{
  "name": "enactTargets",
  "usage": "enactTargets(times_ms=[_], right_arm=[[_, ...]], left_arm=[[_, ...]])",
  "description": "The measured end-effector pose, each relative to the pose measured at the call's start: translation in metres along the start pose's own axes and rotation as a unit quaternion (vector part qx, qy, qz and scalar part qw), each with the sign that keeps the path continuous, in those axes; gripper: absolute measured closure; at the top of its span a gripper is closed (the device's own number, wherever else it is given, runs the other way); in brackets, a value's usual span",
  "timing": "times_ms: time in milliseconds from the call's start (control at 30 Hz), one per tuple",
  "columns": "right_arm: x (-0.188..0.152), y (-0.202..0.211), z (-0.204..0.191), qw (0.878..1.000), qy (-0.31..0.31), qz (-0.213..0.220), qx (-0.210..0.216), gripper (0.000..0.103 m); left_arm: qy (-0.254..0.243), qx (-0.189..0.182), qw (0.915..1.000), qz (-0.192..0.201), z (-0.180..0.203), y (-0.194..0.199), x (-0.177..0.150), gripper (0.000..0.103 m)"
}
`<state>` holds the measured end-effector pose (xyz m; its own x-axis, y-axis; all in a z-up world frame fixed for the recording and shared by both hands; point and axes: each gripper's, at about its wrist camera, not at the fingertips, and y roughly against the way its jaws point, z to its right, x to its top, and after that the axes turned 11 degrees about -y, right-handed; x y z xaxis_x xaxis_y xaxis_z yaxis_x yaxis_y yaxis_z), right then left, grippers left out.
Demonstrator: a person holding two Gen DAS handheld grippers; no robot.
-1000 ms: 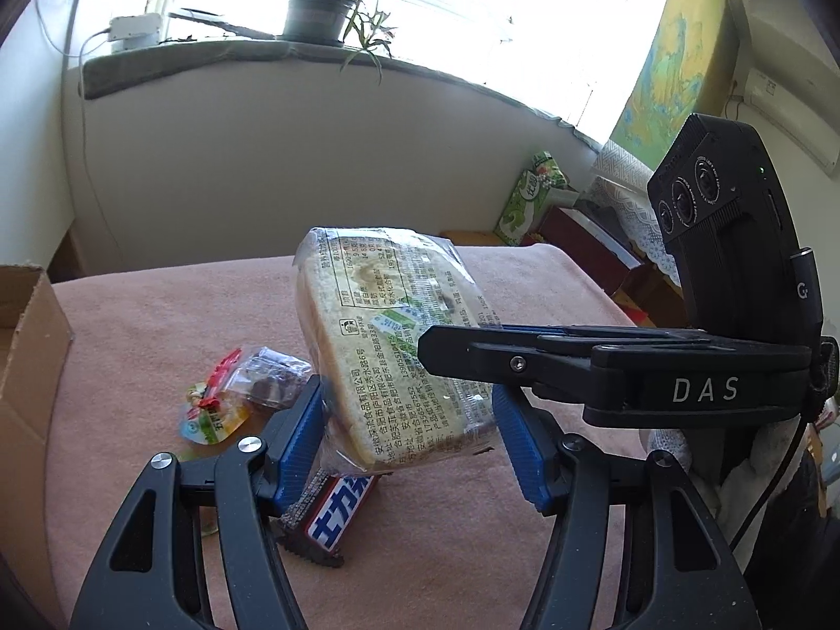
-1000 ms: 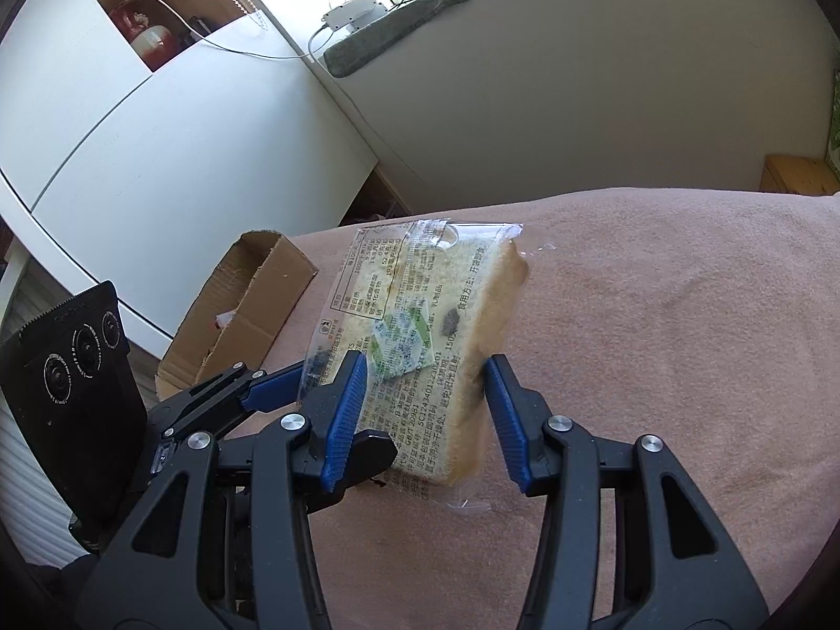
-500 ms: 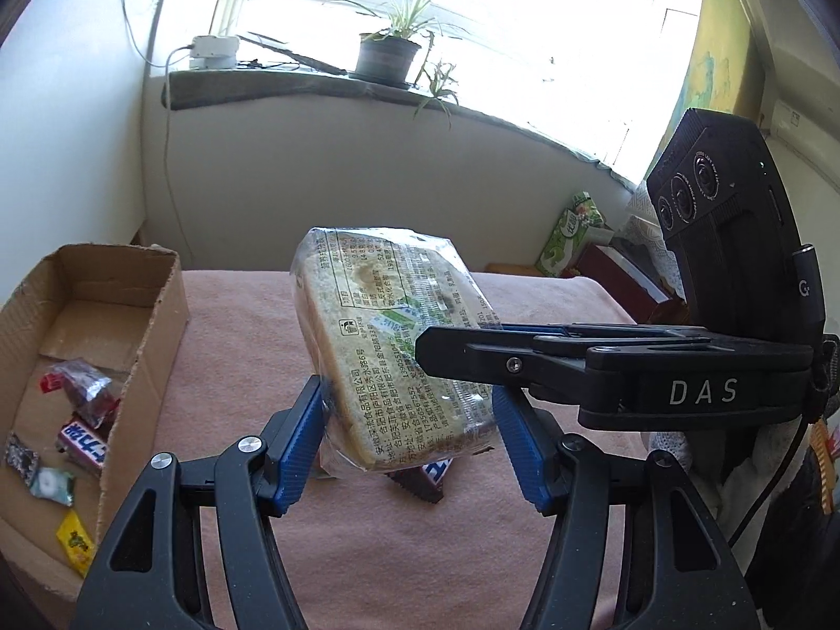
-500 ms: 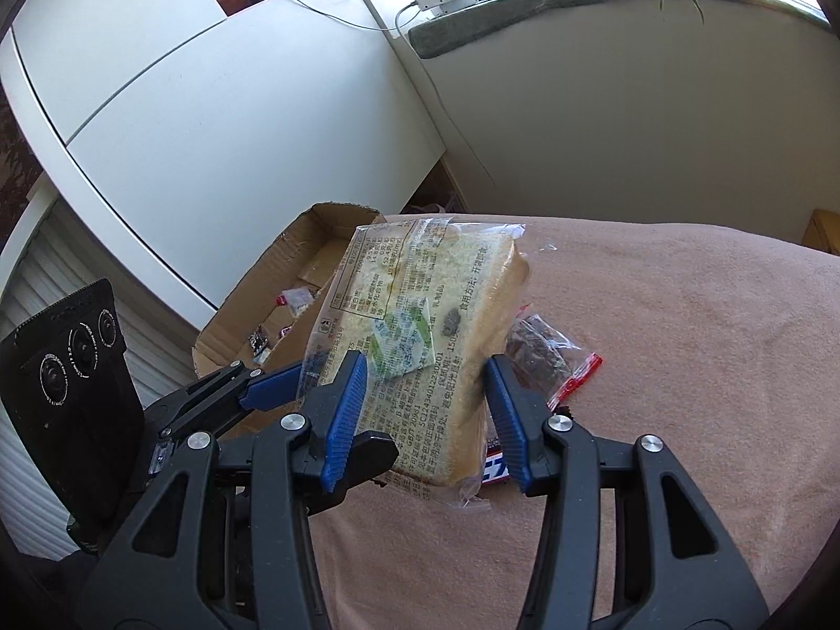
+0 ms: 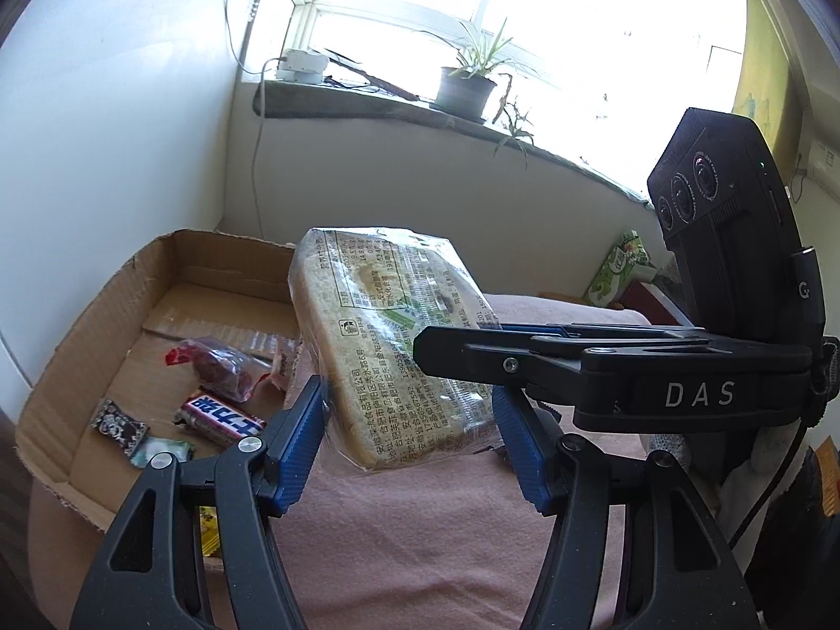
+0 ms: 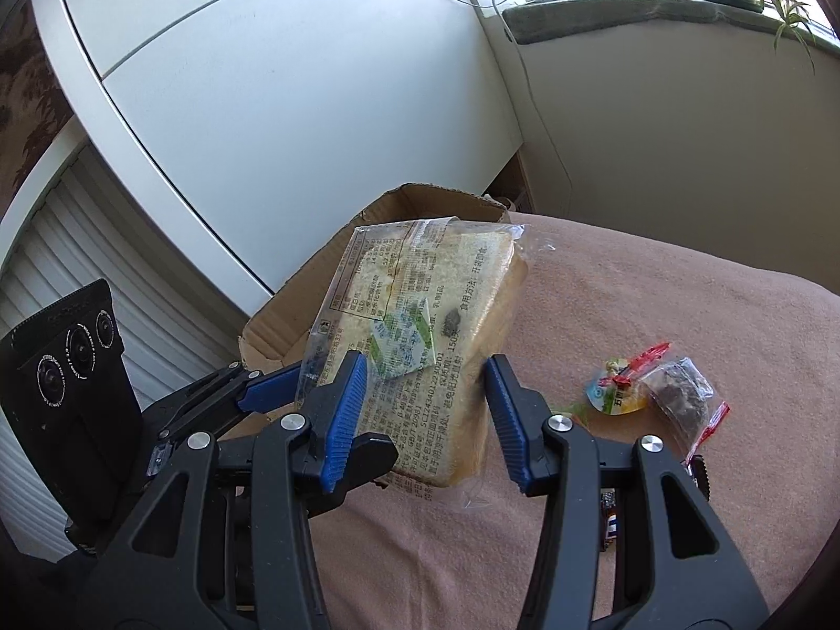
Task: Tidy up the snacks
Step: 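Carry the bread loaf held in both grippers over the cardboard box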
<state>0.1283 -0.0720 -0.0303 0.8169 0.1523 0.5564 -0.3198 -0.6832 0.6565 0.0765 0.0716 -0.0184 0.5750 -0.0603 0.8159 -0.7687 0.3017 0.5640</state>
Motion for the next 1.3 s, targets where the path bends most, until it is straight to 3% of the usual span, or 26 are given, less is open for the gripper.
enactTargets(times_ms=[567, 900, 1300], right_arm=[[0.012, -0.065, -0.058, 0.998, 0.051, -0.035, 0.026, 0.054], [0.016, -0.100, -0.074, 0.996, 0.060, -0.052, 0.031, 0.054], [0.018, -0.108, -0.072, 0.996, 0.058, -0.062, 0.030, 0.054]], left_arm=[[0.039, 0.065, 0.9971, 0.006, -0.058, 0.032, -0.019, 0.041], [0.050, 0.086, 0.9950, -0.001, -0.076, 0.033, -0.027, 0.041], [0.054, 0.101, 0.9934, -0.012, -0.085, 0.023, -0.025, 0.041]])
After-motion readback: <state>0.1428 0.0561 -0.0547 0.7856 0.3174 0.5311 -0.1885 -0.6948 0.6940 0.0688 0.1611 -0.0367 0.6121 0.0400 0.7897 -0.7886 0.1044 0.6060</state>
